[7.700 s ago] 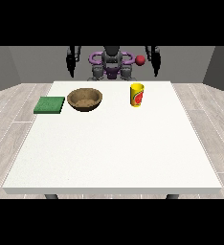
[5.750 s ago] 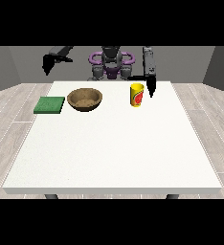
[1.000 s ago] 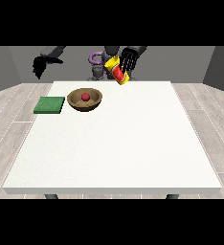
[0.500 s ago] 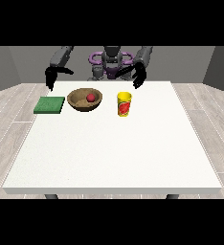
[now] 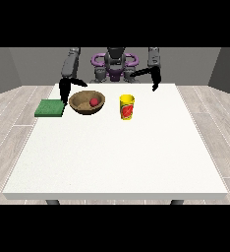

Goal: Pick the cup and pour the ball into the bowl, then pick the bowl and place it on the pad

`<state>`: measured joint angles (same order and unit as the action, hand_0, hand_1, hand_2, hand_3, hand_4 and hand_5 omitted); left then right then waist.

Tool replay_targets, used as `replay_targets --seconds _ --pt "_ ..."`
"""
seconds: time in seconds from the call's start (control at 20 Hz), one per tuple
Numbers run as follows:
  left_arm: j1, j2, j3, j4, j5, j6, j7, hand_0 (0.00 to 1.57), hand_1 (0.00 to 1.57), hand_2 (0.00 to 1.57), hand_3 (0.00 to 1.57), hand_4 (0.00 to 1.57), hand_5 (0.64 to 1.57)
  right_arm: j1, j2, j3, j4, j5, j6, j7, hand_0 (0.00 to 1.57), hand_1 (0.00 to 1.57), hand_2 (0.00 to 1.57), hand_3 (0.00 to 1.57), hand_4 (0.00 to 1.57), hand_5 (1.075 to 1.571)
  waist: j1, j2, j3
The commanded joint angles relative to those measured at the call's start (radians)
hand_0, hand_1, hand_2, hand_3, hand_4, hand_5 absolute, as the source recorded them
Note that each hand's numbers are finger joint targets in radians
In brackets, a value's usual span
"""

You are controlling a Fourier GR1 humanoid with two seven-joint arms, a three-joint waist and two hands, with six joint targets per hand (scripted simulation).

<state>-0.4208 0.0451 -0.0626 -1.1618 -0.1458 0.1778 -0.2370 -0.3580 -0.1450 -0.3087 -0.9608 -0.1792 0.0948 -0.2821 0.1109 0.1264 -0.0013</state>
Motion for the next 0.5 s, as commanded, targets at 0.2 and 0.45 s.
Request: replay_targets --seconds 0.2,0.45 --pt "0.006 0.089 0.082 -0.041 0.053 -0.093 -0.051 0.00 0.00 0.00 0.00 0.00 1.565 -0.073 -0.031 -0.027 0.202 -0.015 0.018 -0.139 0.00 0.00 0.00 0.00 0.21 1.565 0.001 0.057 0.0018" --pt "-0.013 0.072 0.082 -0.089 0.051 -0.090 0.016 0.00 0.00 0.00 0.00 0.00 1.566 -0.124 -0.030 -0.011 0.323 0.004 0.004 -0.201 0.00 0.00 0.00 0.00 0.12 1.563 -0.005 0.063 0.0018"
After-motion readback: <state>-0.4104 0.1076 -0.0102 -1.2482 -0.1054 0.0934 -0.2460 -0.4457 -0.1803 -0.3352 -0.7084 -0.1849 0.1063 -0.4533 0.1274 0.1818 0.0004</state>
